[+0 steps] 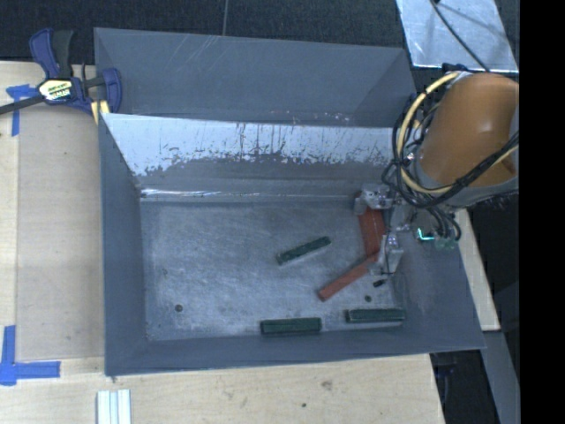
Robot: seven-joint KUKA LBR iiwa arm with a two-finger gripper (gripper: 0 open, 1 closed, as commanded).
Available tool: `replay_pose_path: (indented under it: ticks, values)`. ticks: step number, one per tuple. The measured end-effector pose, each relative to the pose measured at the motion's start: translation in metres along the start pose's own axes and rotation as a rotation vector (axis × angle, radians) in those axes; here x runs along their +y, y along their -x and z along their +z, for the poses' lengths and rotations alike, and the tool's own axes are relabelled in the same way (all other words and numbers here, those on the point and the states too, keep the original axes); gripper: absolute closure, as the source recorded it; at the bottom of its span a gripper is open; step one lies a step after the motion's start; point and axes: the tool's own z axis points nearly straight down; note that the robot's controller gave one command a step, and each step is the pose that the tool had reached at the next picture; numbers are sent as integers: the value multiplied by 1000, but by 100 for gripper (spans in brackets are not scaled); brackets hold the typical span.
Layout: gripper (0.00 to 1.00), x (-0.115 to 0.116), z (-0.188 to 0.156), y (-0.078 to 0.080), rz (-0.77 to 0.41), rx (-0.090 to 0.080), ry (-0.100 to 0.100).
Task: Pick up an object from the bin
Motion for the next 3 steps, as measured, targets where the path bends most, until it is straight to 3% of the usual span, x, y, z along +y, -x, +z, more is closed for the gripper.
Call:
replay_pose_path:
  ticks: [1, 2, 3]
  values:
    - [0, 32, 99, 30, -347, 6, 2]
    - [100, 32, 99, 31, -347, -3, 0]
    - [100, 19, -27, 39, -726, -9, -3]
